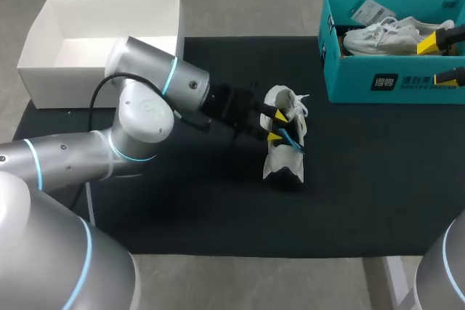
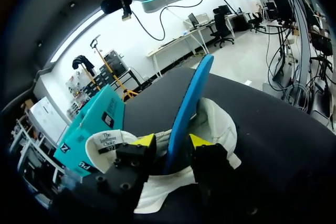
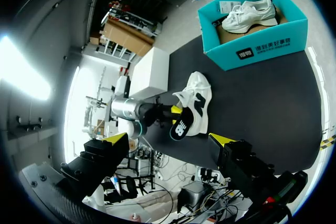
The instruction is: Take the shoe out of the shoebox, open the shoe tongue, remove and reinsert the insole, then place the shoe into the shoebox
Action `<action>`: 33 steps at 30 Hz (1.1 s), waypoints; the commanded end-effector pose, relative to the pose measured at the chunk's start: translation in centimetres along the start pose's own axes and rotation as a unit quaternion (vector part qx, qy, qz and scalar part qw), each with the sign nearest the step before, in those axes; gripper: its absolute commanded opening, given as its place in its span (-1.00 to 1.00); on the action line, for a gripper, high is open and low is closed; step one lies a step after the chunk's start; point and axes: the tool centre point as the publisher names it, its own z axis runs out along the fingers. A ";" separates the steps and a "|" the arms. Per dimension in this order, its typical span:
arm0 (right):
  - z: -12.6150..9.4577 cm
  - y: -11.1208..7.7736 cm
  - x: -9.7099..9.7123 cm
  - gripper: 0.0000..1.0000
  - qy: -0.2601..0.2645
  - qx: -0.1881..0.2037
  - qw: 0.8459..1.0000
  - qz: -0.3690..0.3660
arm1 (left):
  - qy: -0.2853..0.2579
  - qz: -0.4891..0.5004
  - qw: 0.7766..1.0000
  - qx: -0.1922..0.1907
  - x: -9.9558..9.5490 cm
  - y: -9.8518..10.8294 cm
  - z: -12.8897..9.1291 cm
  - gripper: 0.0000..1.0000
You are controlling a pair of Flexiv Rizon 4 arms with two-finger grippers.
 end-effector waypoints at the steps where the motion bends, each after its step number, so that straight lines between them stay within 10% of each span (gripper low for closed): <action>1: 0.0 0.0 0.0 1.00 -0.002 0.000 1.000 0.001 | 0.002 0.008 1.000 0.003 0.6 -1.3 -0.6 -0.30; 8: 0.0 0.0 0.0 1.00 -0.002 0.000 1.000 0.001 | 0.022 0.017 1.000 0.007 1.0 -2.0 0.4 -0.52; 11: 0.0 0.0 0.0 1.00 -0.002 0.000 1.000 0.001 | 0.023 0.017 1.000 -0.004 0.9 -1.4 0.7 -1.00; 33: 0.0 0.0 0.0 1.00 -0.002 0.000 1.000 0.001 | -0.014 0.008 0.996 -0.087 -0.5 2.7 0.2 -1.00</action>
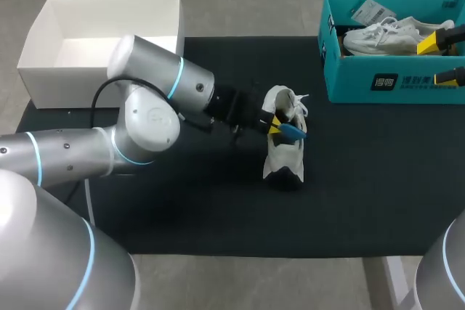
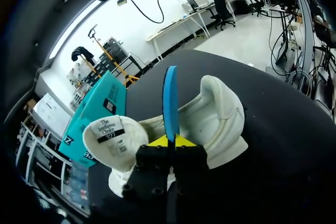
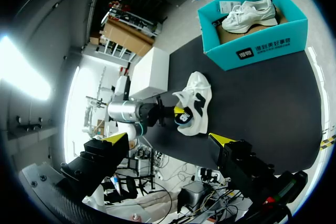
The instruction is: Take the shoe out of the shoebox, open the shoe tongue, remove and reinsert the insole, then place the shoe into the shoebox
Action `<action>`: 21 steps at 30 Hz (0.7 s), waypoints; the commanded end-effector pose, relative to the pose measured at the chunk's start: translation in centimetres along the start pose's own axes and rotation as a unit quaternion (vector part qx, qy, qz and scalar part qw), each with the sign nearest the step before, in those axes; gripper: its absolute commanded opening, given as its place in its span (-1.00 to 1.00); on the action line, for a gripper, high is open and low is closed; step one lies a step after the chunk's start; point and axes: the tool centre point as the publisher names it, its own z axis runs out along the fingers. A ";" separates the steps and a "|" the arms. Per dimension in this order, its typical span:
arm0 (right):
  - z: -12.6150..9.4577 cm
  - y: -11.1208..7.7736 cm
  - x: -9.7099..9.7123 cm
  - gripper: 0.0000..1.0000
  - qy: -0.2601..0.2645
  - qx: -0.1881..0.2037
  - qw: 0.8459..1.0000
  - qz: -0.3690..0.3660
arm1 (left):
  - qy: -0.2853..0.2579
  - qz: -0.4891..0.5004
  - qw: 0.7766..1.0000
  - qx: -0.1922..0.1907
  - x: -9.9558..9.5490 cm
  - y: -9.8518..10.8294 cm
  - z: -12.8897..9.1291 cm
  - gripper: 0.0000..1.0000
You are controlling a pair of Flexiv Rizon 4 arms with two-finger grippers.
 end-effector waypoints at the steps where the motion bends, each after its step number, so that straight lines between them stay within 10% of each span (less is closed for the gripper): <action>1: 0.0 0.0 0.0 1.00 -0.002 0.000 1.000 0.001 | 0.000 -0.006 1.000 -0.002 0.2 -0.1 0.1 -1.00; 2: 0.0 0.0 0.0 1.00 -0.002 0.000 1.000 0.001 | 0.001 -0.007 1.000 0.004 0.3 -0.4 -0.1 -0.98; 4: 0.0 0.0 0.0 1.00 -0.002 0.000 1.000 0.001 | 0.004 -0.009 1.000 0.015 0.5 -0.9 -0.3 -0.19; 6: 0.0 0.0 0.0 1.00 -0.002 0.000 1.000 0.001 | 0.003 -0.005 1.000 0.028 0.5 -1.6 -0.7 -0.04; 18: 0.0 0.0 0.0 1.00 -0.002 0.000 1.000 0.001 | 0.028 0.023 0.997 0.064 1.2 -4.8 -0.5 -0.04; 21: 0.0 0.0 0.0 1.00 -0.002 0.000 1.000 0.001 | 0.034 0.024 0.997 0.062 1.3 -4.7 0.0 -0.31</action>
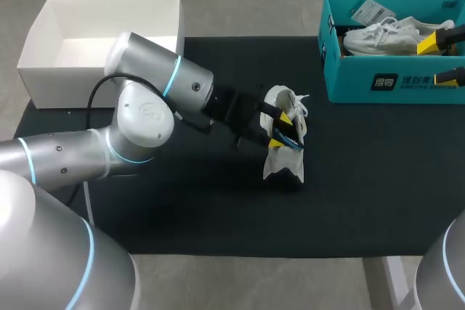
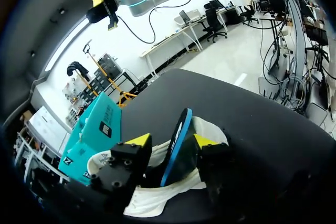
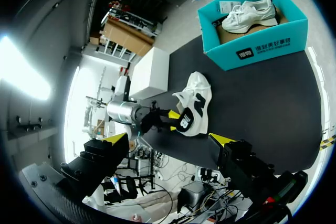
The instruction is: Take the shoe out of the shoebox, open the shoe tongue, remove and reinsert the insole, then place the shoe into the shoebox
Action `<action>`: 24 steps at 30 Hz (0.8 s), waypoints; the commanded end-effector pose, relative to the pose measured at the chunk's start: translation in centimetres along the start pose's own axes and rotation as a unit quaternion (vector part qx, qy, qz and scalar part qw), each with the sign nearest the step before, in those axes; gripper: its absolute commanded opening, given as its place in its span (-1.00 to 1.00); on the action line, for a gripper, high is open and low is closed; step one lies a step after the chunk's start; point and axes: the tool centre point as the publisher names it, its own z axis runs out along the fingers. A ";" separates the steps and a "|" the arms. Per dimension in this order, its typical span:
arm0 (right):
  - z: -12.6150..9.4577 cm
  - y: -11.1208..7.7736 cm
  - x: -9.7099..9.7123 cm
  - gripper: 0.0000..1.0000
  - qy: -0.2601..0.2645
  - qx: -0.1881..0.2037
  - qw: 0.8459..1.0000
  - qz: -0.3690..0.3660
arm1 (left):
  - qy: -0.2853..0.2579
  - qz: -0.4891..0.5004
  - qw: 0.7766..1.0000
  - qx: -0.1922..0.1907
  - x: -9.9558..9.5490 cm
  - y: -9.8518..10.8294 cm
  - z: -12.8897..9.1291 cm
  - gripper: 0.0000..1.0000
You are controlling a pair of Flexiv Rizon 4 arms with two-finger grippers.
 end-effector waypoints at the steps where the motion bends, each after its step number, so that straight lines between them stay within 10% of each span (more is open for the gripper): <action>1: 0.0 0.0 0.0 1.00 -0.002 0.000 1.000 0.001 | 0.007 0.002 1.000 -0.007 -0.4 0.2 0.8 -0.57; 2: 0.0 0.0 0.0 1.00 -0.002 0.000 1.000 0.001 | 0.007 0.006 1.000 -0.015 -0.4 0.3 0.9 -1.00; 24: 0.0 0.0 0.0 1.00 -0.002 0.000 1.000 0.001 | 0.001 0.015 0.997 -0.077 -1.3 5.2 1.4 -1.00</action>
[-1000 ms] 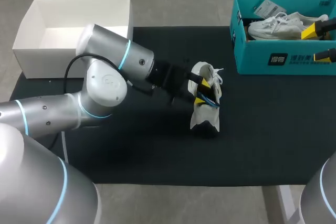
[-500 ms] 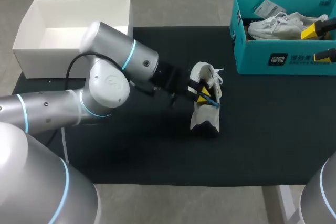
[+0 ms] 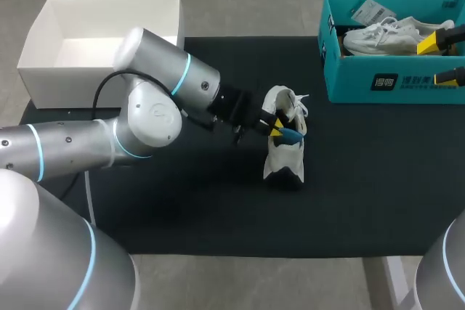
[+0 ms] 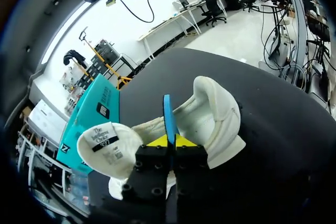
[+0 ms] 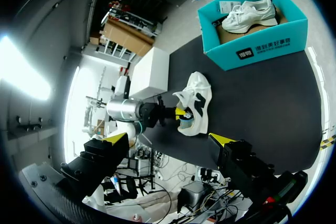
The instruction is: Take the shoe out of the shoebox, open the shoe tongue, remove and reinsert the insole, then place the shoe into the shoebox
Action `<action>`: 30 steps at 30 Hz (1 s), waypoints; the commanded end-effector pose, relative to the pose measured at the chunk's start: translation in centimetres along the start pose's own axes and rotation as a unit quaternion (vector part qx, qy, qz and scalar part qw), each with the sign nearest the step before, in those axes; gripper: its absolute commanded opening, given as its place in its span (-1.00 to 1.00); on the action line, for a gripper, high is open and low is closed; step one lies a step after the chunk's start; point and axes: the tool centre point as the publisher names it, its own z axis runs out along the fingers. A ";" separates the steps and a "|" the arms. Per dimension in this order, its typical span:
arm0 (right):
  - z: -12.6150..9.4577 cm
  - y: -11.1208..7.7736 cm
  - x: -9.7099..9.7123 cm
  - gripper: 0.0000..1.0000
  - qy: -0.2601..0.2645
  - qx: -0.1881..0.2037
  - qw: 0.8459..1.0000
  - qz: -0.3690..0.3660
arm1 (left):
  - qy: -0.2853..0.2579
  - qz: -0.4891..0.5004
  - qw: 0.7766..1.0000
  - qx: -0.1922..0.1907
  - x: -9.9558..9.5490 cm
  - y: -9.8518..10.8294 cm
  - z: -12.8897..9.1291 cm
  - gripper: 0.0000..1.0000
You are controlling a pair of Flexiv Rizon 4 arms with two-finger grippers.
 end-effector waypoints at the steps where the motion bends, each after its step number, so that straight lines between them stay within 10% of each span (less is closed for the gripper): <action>1: 0.0 0.0 0.0 1.00 -0.002 0.000 1.000 0.001 | -0.007 0.009 1.000 -0.008 -0.1 0.5 0.9 -1.00; 30: 0.0 0.0 0.0 1.00 -0.002 0.000 1.000 0.001 | 0.081 0.025 0.995 -0.050 1.1 0.5 1.8 -1.00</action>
